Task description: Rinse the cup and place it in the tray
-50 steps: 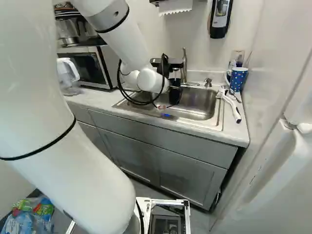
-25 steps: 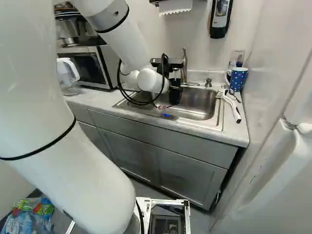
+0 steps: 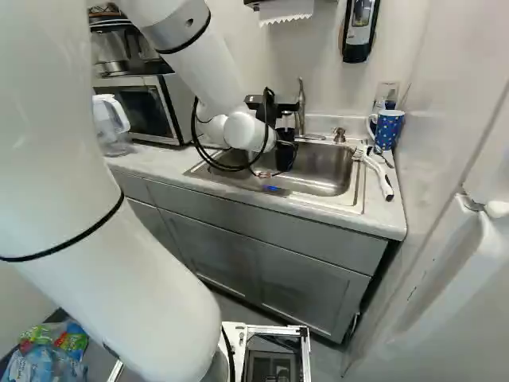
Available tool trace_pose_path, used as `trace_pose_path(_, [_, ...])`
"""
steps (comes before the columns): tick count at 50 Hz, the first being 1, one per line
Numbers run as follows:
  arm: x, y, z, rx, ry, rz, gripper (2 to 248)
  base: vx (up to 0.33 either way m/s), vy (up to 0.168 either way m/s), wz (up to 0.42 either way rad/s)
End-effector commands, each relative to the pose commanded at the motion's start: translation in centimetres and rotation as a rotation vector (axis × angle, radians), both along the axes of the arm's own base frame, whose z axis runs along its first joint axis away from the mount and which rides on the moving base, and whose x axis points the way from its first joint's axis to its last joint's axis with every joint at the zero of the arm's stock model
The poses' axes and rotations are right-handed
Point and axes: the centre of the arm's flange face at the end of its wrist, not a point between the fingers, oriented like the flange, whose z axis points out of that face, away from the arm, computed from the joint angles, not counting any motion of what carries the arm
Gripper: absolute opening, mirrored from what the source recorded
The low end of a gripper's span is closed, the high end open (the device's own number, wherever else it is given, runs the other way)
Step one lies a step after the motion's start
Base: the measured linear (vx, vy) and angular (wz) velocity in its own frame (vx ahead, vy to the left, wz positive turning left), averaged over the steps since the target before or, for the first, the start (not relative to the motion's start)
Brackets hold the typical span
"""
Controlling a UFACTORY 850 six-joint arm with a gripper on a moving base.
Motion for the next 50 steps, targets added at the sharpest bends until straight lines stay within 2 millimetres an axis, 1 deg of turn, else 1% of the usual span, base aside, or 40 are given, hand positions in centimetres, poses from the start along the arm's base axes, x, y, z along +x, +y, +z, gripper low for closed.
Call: trace_pose_path(50, [0.00, 0.00, 0.00, 0.000, 0.000, 0.000, 122, 0.000, 0.000, 0.000])
